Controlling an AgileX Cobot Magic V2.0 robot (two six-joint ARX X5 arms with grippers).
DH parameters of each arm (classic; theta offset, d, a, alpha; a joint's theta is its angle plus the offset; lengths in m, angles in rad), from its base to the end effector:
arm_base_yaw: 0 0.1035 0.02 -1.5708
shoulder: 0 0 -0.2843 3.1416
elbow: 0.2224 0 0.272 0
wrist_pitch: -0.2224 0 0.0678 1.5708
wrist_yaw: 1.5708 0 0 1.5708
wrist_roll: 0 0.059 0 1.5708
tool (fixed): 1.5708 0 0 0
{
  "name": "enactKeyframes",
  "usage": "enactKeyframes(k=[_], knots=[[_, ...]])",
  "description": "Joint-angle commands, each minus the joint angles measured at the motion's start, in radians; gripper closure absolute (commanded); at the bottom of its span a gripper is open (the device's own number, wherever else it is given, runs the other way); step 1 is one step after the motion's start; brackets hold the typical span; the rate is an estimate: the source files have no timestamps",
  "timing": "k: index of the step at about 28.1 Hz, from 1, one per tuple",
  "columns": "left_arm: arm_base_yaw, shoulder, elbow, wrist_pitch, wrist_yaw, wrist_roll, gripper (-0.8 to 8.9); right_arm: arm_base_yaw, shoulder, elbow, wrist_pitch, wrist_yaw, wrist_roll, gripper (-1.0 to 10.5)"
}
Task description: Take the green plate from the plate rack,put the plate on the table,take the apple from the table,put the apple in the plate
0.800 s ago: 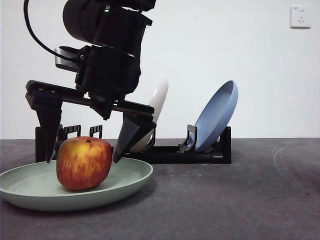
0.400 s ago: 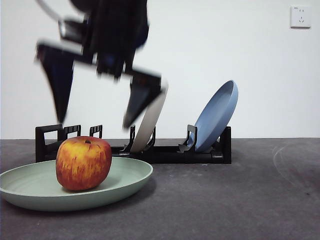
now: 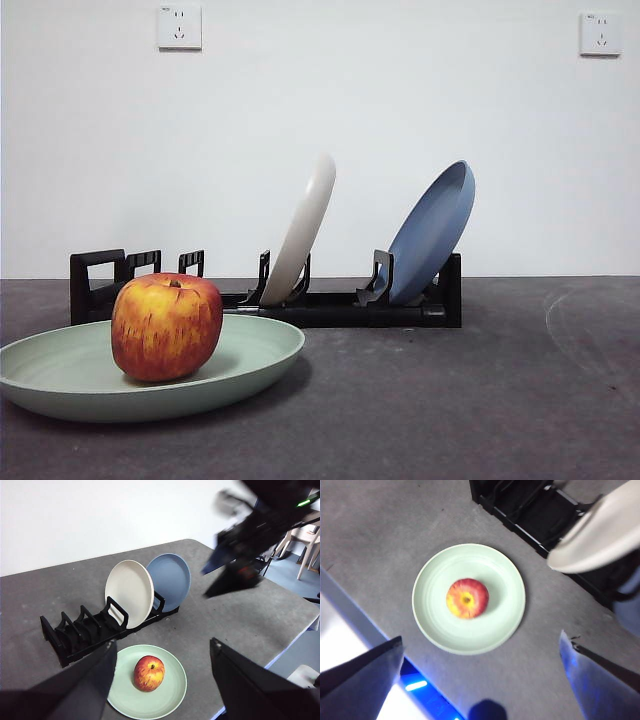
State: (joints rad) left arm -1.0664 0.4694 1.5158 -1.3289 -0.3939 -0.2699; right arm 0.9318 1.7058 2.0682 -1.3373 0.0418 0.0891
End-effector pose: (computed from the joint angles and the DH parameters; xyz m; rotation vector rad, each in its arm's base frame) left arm 0.0028 0.0418 0.4577 -0.0668 0.3020 -0.6321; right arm 0.2144 0.2845 0.4305 -0.3924 0.9212 0.7736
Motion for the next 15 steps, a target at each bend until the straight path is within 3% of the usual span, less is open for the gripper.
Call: enactKeyframes(k=[1,10,15], knots=[[-0.002,0.015,-0.006,0.01,-0.003,0.0,5.02,0.003,-0.065,-0.011,-0.041,0.021,0.012,3.5],[-0.002,0.075,-0.055,0.012,0.008,-0.053,5.02,0.004,-0.348,-0.185,-0.041,0.027,0.052,3.5],[-0.002,0.123,-0.172,0.124,0.008,-0.102,5.02,0.004,-0.573,-0.459,-0.041,0.045,0.095,3.5]])
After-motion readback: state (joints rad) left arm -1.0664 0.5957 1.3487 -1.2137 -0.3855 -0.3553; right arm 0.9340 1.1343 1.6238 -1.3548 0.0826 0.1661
